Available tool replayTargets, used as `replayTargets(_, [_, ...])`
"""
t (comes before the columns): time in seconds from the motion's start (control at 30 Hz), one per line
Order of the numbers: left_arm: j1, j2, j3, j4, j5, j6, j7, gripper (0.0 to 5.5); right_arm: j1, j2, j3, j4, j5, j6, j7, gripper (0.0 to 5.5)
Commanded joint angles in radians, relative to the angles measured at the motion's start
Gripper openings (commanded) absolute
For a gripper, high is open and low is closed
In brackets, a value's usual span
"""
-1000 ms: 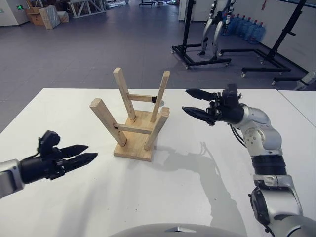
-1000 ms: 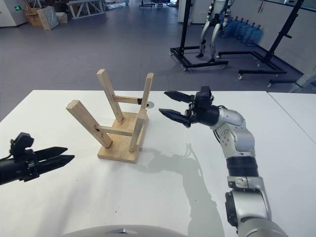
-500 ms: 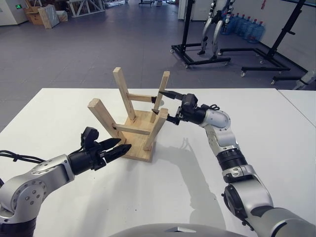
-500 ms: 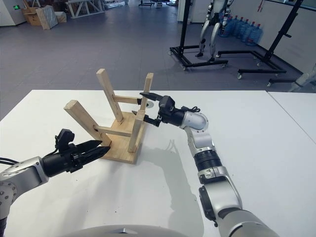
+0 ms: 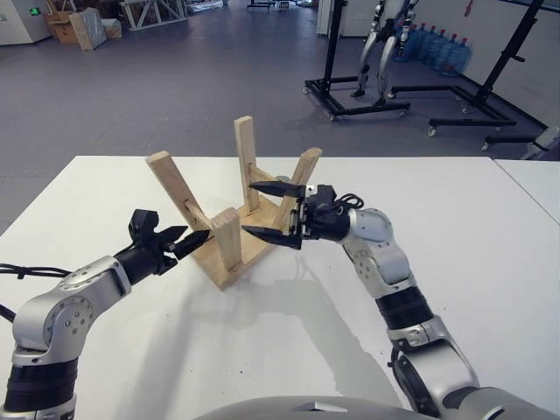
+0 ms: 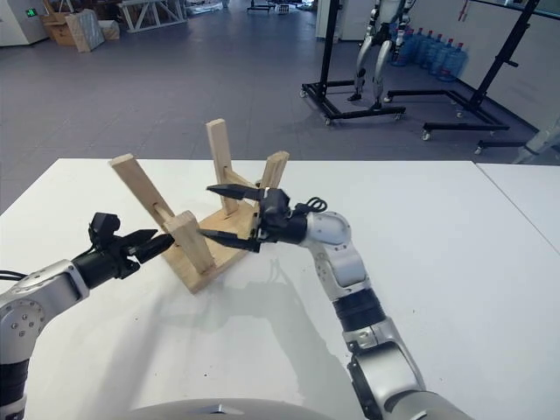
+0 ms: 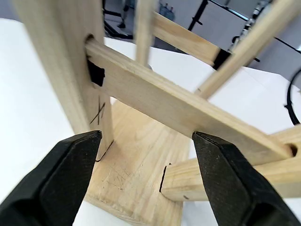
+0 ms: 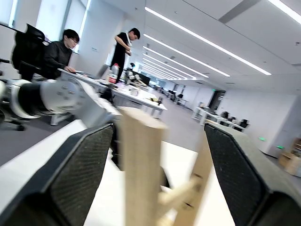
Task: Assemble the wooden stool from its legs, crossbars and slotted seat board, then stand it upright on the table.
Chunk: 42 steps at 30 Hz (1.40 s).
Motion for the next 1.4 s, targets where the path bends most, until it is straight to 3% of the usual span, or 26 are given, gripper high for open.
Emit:
replayTargets(0.03, [-0.066,-0.027,-0.044,0.032,0.043,-0.015,0.003,3.55,0.015,0.018,0.058,-0.022,-0.052,0.010,-0.023,3.56])
replayTargets(0.17, [-0.090,-0.048,-0.060,0.074,0.072,-0.031,-0.019,3.55,0.015,0.044,0.095,-0.024,-0.074,0.012,-0.053,3.56])
replayTargets(0.27, [-0.100,-0.048,-0.043,0.101,0.079,-0.037,-0.030,3.55,-0.014,0.043,0.054,-0.055,-0.035,0.051,-0.084,3.56])
replayTargets(0.4, [-0.089,-0.028,-0.010,0.122,0.098,-0.046,-0.050,3.55,-0.080,-0.012,-0.041,-0.138,0.051,0.161,-0.107,3.56])
replayTargets(0.7, [-0.093,-0.003,0.033,0.153,0.134,-0.060,-0.083,3.55,-0.101,-0.136,-0.111,-0.425,0.222,0.499,-0.205,3.56])
replayTargets(0.87, [-0.088,0.040,0.087,0.143,0.120,-0.051,-0.116,3.55,-0.226,-0.251,-0.323,-0.494,0.520,0.694,-0.265,3.56])
replayTargets(1.0, [-0.010,0.080,0.060,0.091,0.138,-0.052,-0.184,3.55,-0.386,-0.472,-0.582,-0.276,0.645,0.712,-0.166,3.56])
replayTargets(1.1, [0.027,0.080,0.058,0.057,0.144,-0.050,-0.191,3.55,-0.470,-0.603,-0.667,-0.011,0.546,0.619,-0.102,3.56])
replayTargets(1.27, [0.064,0.101,0.037,-0.003,0.177,-0.022,-0.169,3.55,-0.427,-0.618,-0.586,0.445,0.149,0.281,-0.240,3.56])
replayTargets(1.4, [0.051,0.077,-0.053,0.041,0.278,-0.023,-0.102,3.55,-0.313,-0.431,-0.463,0.702,-0.031,0.259,-0.411,3.56])
